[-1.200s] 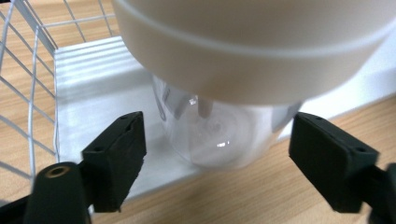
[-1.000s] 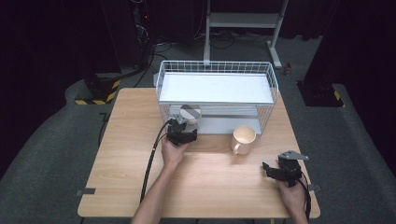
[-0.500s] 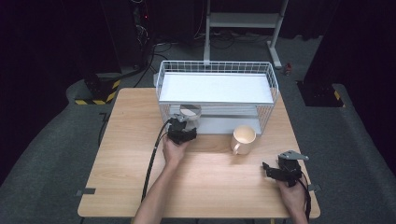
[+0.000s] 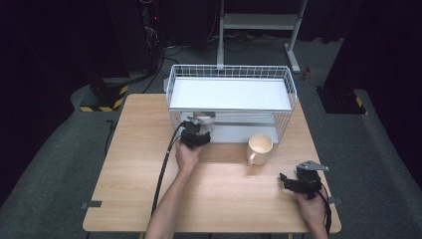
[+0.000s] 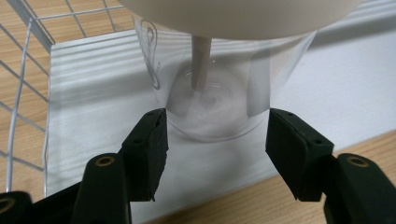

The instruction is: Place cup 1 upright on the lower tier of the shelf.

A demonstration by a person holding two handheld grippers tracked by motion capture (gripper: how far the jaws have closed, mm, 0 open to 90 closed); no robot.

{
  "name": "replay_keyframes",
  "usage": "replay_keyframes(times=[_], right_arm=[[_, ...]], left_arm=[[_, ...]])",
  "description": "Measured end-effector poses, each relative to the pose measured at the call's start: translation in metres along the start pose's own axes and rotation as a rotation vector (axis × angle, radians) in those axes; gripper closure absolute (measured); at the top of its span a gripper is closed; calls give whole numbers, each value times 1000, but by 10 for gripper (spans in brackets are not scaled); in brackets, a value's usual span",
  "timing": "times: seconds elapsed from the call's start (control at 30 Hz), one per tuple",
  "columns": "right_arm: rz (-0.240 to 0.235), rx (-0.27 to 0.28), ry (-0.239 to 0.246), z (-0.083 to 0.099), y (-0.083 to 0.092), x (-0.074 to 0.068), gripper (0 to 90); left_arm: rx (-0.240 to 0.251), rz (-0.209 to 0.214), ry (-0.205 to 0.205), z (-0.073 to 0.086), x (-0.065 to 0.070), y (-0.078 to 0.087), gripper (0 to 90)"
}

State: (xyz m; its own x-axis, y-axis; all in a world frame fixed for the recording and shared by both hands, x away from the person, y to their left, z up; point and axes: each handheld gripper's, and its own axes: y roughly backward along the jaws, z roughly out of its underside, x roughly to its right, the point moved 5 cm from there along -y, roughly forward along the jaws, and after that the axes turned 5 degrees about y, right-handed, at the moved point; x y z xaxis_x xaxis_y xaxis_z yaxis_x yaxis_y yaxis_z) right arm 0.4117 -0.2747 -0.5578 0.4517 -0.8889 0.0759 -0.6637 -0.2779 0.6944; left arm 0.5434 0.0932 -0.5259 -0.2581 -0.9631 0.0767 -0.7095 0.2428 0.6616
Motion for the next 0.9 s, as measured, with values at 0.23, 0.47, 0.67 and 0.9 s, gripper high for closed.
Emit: replay_keyframes(times=[0.23,0.47,0.67,0.9], right_arm=[[0,0,0,0,0,0,254],[-2,-1,-3,0,0,0,254],[-1,-1,-2,0,0,0,254],[-2,-1,-3,0,0,0,254]], left_arm=[[-6,0,27,-3,-1,-4,415],[8,8,34,-5,1,-1,433],[12,28,16,-3,1,10,362],[33,42,-5,-3,3,26,329]])
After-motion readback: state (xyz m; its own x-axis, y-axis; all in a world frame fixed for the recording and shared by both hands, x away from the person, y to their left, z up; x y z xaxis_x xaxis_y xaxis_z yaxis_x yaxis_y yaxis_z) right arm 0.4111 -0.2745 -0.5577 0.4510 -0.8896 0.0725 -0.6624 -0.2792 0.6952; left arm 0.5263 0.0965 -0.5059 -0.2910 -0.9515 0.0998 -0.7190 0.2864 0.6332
